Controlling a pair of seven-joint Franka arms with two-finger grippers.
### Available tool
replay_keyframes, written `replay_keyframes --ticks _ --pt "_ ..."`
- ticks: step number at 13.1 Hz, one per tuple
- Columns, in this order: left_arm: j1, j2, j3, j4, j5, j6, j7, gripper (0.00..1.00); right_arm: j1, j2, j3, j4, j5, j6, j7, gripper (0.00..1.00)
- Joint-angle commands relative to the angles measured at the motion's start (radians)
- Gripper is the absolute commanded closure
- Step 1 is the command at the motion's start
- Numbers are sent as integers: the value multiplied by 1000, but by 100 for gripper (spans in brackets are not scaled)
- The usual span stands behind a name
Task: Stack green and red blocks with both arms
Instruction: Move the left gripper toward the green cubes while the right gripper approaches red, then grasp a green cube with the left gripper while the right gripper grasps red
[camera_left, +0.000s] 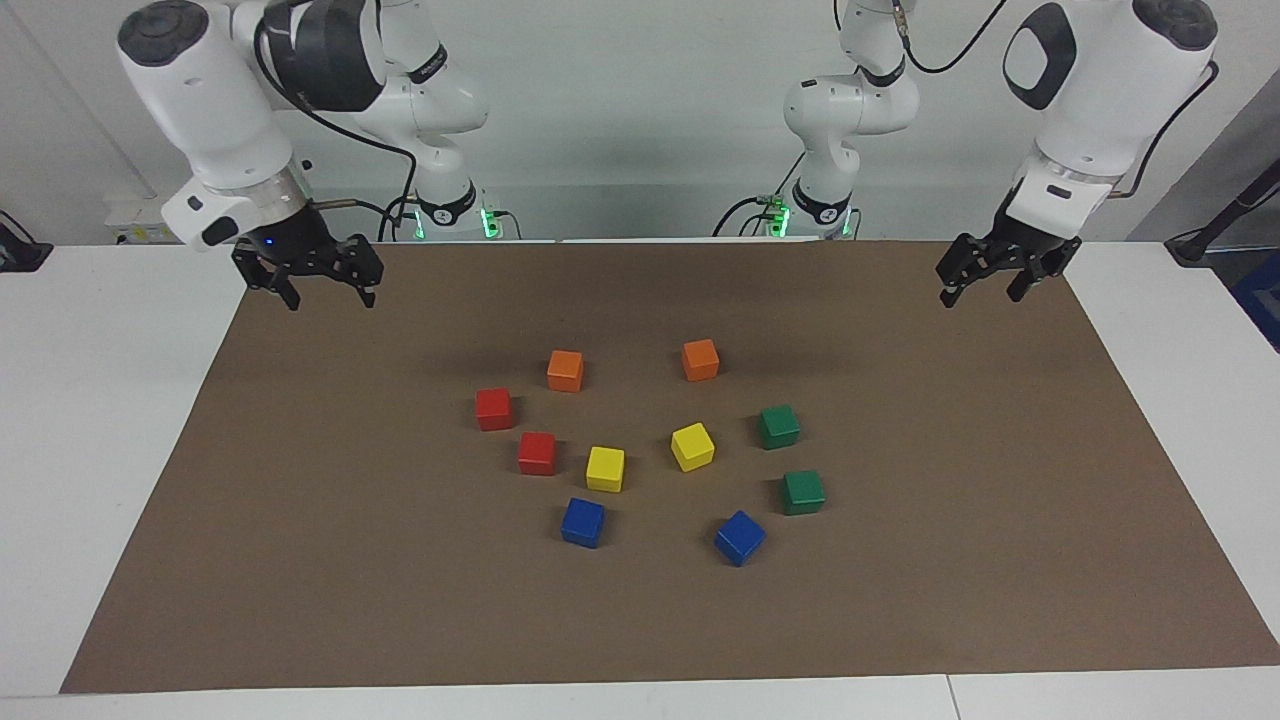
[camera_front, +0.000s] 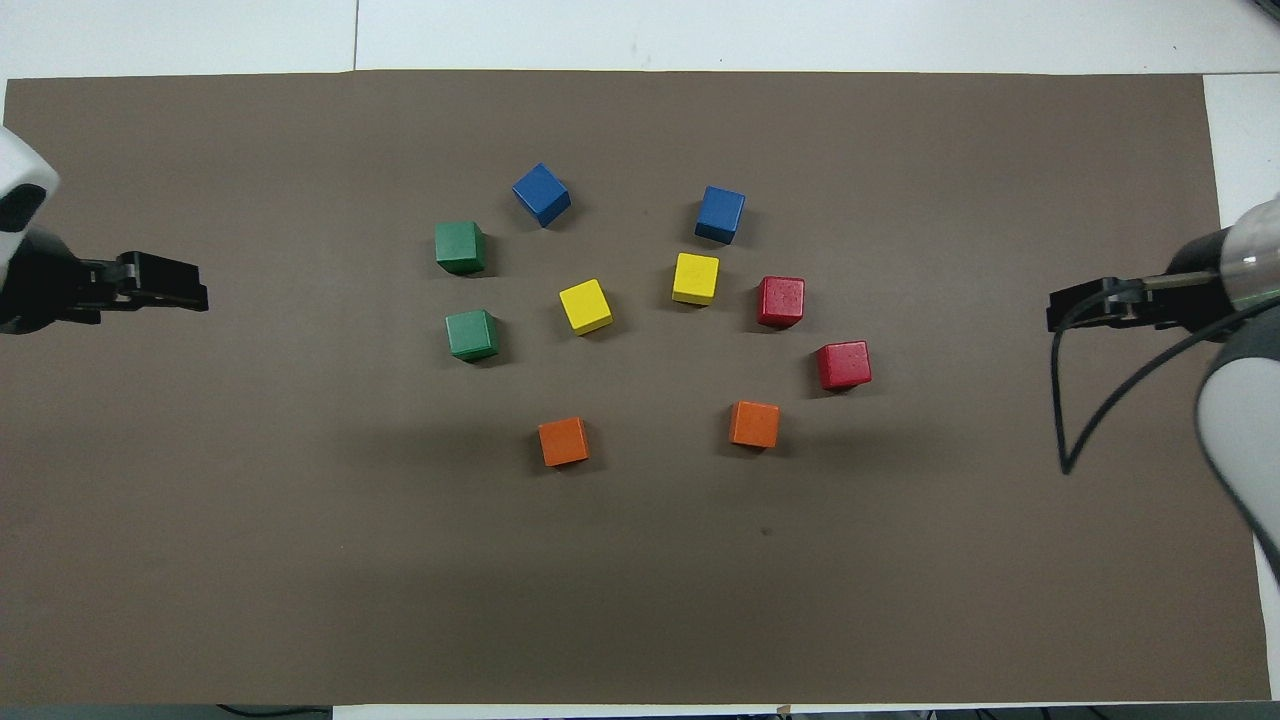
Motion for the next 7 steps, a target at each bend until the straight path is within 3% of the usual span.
replay_keyframes --ticks 1,7 --pt "-64 -31 7 -87 -14 74 -7 0 83 19 2 -79 6 114 136 0" --pt "-210 59 7 -218 -14 283 -261 0 165 176 2 -148 6 373 179 0"
